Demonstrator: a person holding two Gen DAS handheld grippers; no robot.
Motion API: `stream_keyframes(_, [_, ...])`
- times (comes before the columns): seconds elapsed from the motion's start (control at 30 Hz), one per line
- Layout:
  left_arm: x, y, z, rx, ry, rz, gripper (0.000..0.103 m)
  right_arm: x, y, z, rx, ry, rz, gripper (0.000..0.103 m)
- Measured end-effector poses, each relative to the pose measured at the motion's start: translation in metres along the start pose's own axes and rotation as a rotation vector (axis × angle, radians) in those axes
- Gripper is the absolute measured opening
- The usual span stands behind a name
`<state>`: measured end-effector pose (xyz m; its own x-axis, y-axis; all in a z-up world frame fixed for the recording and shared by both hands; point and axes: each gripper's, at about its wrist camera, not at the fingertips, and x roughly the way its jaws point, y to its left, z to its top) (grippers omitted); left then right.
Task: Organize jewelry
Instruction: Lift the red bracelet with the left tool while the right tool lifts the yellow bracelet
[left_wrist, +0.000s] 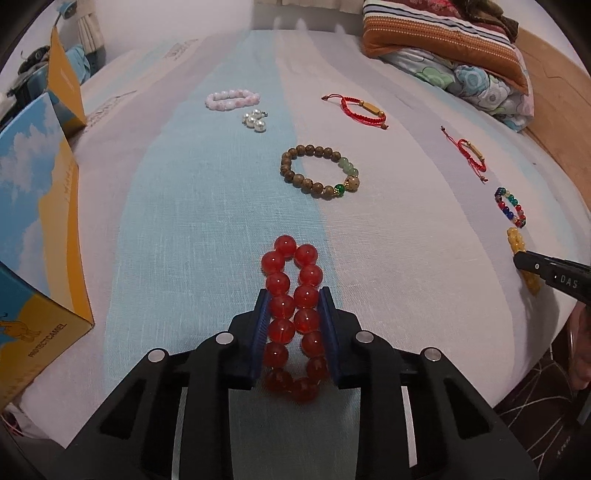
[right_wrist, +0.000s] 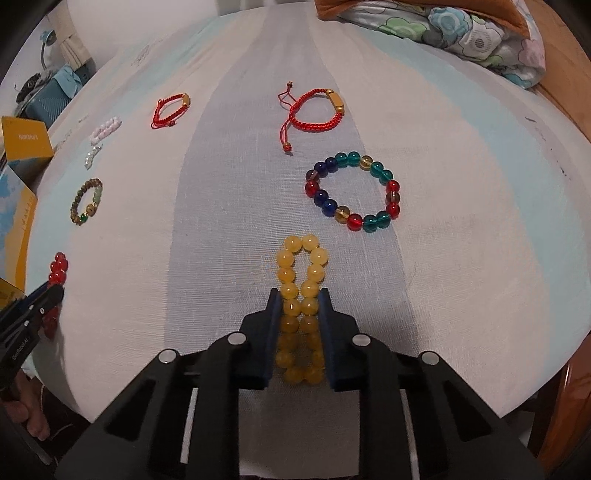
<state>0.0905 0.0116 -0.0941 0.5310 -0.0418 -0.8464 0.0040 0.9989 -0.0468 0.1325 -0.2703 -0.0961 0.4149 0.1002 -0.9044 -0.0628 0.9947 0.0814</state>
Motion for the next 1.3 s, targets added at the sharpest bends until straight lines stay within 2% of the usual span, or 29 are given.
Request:
stream_keyframes(0.07, [-0.002,0.0,0.0,-0.004,-0.002,-0.001,0.025,-0.003,-0.002,0.0,0.015,-0.004,0.004,0.01])
stream_keyframes(0.27, [-0.006,0.001,0.002,-0.014,0.001,-0.008,0.025,-0.009,-0.003,-0.001,0.016,-0.011,0.004,0.009])
stream_keyframes(0.33, [-0.009,0.001,0.002,-0.013,-0.003,-0.004,0.015,-0.011,-0.003,-0.002,0.018,-0.015,0.005,0.009])
stream_keyframes(0.37, [-0.011,0.001,0.003,-0.012,-0.009,-0.003,0.013,-0.012,-0.003,-0.003,0.016,-0.016,0.005,0.009])
stream_keyframes(0.6, [-0.008,0.003,0.003,-0.016,0.012,-0.013,0.013,-0.016,-0.001,-0.005,0.005,-0.017,0.009,0.009])
stream_keyframes(0.77, [0.0,0.0,0.0,0.007,0.019,0.022,0.013,-0.015,-0.001,-0.007,0.0,-0.014,0.01,0.009])
stream_keyframes(1.03, [0.006,-0.001,-0.002,0.017,0.033,0.031,0.015,-0.016,-0.001,-0.007,0.001,-0.017,0.012,0.009])
stream_keyframes(1.3, [-0.002,0.0,0.002,0.013,0.033,0.019,0.013,-0.019,0.0,-0.007,0.0,-0.021,0.011,0.009])
